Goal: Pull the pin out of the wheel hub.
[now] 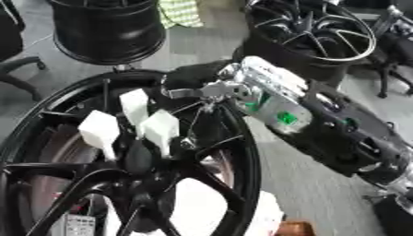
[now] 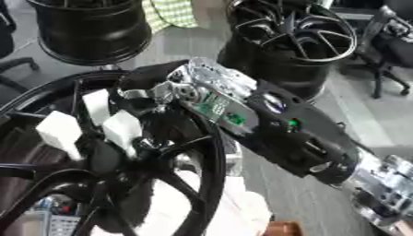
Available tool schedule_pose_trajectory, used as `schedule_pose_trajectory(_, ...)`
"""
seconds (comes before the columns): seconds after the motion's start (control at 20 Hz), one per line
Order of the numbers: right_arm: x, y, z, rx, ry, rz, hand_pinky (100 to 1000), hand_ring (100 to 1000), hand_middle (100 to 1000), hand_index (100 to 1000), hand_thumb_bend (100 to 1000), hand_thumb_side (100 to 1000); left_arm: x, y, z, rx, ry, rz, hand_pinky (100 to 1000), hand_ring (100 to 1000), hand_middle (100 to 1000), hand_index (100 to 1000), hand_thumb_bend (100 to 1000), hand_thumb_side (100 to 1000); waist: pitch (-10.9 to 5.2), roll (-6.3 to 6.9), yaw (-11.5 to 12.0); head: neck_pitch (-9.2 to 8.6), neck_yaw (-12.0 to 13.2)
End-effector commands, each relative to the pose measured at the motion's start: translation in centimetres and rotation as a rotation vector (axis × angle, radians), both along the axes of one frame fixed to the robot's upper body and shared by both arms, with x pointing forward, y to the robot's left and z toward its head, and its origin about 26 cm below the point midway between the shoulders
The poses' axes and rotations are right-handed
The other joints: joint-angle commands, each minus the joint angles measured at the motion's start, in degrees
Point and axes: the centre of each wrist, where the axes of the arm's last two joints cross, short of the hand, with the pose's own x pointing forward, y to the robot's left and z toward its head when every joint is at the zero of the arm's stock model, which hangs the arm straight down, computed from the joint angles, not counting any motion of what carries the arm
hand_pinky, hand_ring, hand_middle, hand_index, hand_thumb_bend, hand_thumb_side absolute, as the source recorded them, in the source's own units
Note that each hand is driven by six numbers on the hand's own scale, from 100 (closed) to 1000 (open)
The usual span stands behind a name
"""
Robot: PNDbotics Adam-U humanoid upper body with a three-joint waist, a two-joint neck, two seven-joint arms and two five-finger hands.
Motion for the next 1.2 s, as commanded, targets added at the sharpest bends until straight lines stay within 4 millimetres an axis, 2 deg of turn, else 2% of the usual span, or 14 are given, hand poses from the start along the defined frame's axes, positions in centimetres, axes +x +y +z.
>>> schedule_pose_trajectory(0.05, -0.4, 0.0, 0.9, 0.017, -0.013, 0.012, 888, 864, 693, 770, 315, 172, -0.1, -0.1, 0.7, 0.015, -0.020, -0.007, 874, 787, 826, 845, 116, 839, -0.78, 0.31, 0.1, -0.80, -0.2)
schedule_pose_trajectory(0.25, -0.3, 0.0, 0.8, 0.040, -0.001, 0.007, 883, 857, 666, 752, 283, 143, -0.1, -0.1, 0.7, 0.015, -0.018, -0.007, 875, 787, 826, 845, 118, 842, -0.77, 0.29, 0.1, -0.98, -0.1)
schedule_pose_trajectory(0.45, -0.1, -0.1, 0.6, 0.045, 0.002, 0.004, 880, 835, 589, 687, 260, 102, 0.0, -0.2, 0.7, 0.017, -0.016, -0.009, 875, 786, 826, 845, 120, 845, -0.74, 0.24, 0.2, -0.95, -0.2)
schedule_pose_trajectory(0.9, 0.6, -0.2, -0.2, 0.041, -0.014, 0.026, 856, 761, 415, 531, 147, 100, 0.0, -0.3, 0.7, 0.016, -0.009, -0.010, 876, 785, 826, 845, 123, 852, -0.71, 0.15, 0.4, -1.20, -0.6)
schedule_pose_trajectory(1.05, 0.5, -0.4, 0.5, 0.094, -0.015, 0.021, 847, 750, 391, 509, 155, 100, -0.1, -0.3, 0.6, 0.017, -0.007, -0.008, 877, 784, 826, 845, 123, 851, -0.82, 0.14, 0.3, -1.05, -0.6)
schedule_pose_trajectory(1.2, -0.3, -1.0, 2.8, 0.151, -0.042, 0.026, 845, 748, 381, 502, 124, 100, -0.1, -0.2, 0.6, 0.018, -0.003, -0.005, 877, 783, 825, 845, 124, 851, -1.06, 0.12, -0.1, -0.75, -0.5)
